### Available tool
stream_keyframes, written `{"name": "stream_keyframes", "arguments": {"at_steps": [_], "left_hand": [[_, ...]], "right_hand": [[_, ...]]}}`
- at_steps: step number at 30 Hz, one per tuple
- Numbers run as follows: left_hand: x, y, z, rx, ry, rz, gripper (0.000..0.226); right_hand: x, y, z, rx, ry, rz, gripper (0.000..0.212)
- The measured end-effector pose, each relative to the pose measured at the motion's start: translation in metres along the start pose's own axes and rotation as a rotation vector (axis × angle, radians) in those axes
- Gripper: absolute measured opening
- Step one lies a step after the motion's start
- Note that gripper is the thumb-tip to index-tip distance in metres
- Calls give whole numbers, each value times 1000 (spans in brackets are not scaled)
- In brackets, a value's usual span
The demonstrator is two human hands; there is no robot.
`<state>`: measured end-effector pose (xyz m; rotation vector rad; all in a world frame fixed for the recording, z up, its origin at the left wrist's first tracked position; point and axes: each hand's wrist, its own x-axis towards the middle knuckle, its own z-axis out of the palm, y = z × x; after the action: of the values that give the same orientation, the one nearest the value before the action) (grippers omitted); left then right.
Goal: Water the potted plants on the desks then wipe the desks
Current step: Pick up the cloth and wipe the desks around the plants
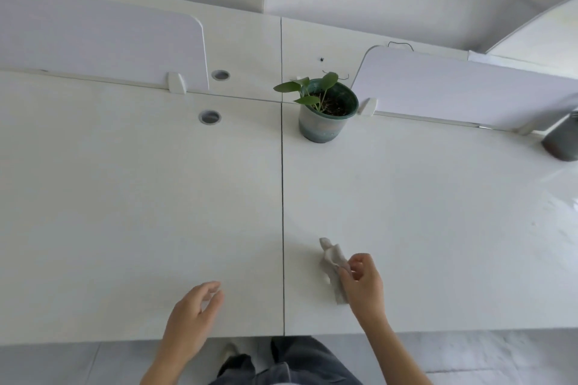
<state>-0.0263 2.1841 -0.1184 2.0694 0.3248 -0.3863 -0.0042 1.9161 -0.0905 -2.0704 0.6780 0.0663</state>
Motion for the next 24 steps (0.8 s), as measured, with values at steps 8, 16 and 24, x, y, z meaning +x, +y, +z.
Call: {"name": "stream_keyframes", "arguments": {"at_steps": [8, 16, 24], "left_hand": [[-13, 6, 0, 53, -1, 127, 34], [-71, -3, 25, -37, 55, 68, 28], [-174, -33, 79, -92, 86, -122, 22]], "right_hand": [[-51, 10, 12, -46, -124, -65, 24], [-78, 21, 5, -118, -257, -198, 23], [-128, 80, -32, -232, -360, -251, 29]]}}
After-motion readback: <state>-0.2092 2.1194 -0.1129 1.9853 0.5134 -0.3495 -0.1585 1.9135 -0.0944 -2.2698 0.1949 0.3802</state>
